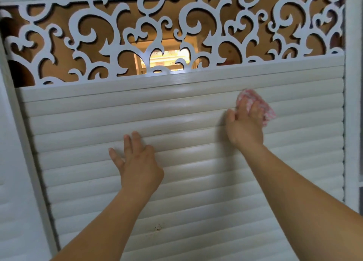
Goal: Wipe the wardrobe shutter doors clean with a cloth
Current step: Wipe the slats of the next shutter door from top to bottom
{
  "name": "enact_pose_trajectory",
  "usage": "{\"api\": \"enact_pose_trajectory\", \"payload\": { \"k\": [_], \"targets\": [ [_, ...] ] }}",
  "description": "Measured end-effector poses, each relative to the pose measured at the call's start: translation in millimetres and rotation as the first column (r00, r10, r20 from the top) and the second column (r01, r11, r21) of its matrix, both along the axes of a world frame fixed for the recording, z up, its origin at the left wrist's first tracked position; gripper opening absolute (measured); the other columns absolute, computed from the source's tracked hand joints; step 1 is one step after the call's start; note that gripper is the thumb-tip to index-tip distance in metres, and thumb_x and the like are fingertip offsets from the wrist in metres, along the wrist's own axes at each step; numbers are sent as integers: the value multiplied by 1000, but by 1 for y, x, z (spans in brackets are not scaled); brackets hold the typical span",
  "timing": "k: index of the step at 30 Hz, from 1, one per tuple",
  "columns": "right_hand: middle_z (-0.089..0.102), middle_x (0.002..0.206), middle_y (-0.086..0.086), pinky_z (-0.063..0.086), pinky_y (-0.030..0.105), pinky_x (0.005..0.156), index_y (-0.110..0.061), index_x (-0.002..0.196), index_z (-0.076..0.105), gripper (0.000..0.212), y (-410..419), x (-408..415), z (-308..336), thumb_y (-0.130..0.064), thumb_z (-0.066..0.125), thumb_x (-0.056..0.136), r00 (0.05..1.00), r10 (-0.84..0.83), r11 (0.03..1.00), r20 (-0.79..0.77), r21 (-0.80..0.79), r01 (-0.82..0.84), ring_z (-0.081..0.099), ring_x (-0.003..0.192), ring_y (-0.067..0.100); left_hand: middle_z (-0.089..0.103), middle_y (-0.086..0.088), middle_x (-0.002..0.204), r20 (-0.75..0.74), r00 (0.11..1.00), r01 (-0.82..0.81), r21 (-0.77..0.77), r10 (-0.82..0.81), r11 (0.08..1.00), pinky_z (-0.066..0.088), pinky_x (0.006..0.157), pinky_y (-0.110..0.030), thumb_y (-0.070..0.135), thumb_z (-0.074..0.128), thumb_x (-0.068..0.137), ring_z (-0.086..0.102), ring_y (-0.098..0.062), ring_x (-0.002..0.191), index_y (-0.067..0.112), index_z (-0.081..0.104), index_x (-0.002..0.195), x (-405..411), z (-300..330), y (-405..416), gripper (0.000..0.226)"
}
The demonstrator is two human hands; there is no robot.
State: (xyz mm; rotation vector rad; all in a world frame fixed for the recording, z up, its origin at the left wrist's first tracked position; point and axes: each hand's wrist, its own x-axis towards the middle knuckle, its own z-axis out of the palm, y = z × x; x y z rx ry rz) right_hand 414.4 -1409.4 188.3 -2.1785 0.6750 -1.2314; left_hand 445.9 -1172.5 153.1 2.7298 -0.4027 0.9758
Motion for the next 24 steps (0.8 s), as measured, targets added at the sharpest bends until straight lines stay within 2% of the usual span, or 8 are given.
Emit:
{"api": "enact_pose_trajectory", "payload": {
  "k": [3,6,9,10,13,19,22,24],
  "targets": [
    [17,156,20,13,50,116,-14,149,28,59,33,11,-27,-42,29,96,999,33,963,0,-269,-31,11,144,37,-6,-13,155,22,999,-30,56,29,998,-13,107,-59,10,41,82,-12,-32,142,21,51,97,0,-1,-4,21],
    [50,135,22,39,56,101,-8,129,57,57,32,9,-37,-38,37,84,994,91,840,67,-541,-40,45,126,44,-3,-13,154,46,998,-47,68,44,997,-12,108,-60,10,41,82,-10,-32,142,22,51,99,-1,-2,-4,22],
    [58,122,16,49,48,87,-8,120,61,48,-1,-1,-30,-30,41,82,999,33,719,41,-695,5,54,113,37,1,-12,153,68,996,-54,53,50,997,-11,108,-60,10,41,81,-8,-29,142,22,50,101,-1,-2,-5,25],
    [58,119,15,50,46,82,-8,118,61,46,-14,-6,-28,-29,41,82,999,9,715,53,-699,30,55,110,36,2,-12,153,84,995,-50,46,46,998,-11,108,-61,9,41,81,-8,-28,142,21,50,102,-2,-1,-6,26],
    [56,118,14,49,43,68,-10,116,59,45,-53,-18,-26,-30,40,81,992,-40,812,119,-575,102,54,105,36,2,-8,153,155,988,-19,111,1,994,-13,107,-60,9,41,82,-11,-23,142,21,50,105,-6,1,-15,28],
    [41,141,12,42,46,85,-12,129,48,38,-111,-30,-24,-16,47,92,969,-74,954,237,-267,138,42,121,38,-7,-1,156,197,963,113,325,-184,939,-15,107,-58,10,37,86,-14,-18,143,20,48,110,-20,4,-51,28],
    [30,150,12,33,43,101,-13,142,37,48,-95,-19,-25,-17,43,94,957,-86,996,276,-15,94,34,133,33,-10,-2,157,186,956,144,380,-227,914,-15,107,-59,9,35,87,-16,-18,143,18,47,113,-26,7,-66,30],
    [31,149,13,33,43,103,-13,144,34,54,-74,-11,-32,-22,39,91,945,-97,995,314,68,80,33,133,33,-11,-2,156,169,955,161,399,-245,903,-15,108,-60,9,34,87,-17,-19,142,17,46,114,-28,10,-76,30]
  ]
}}
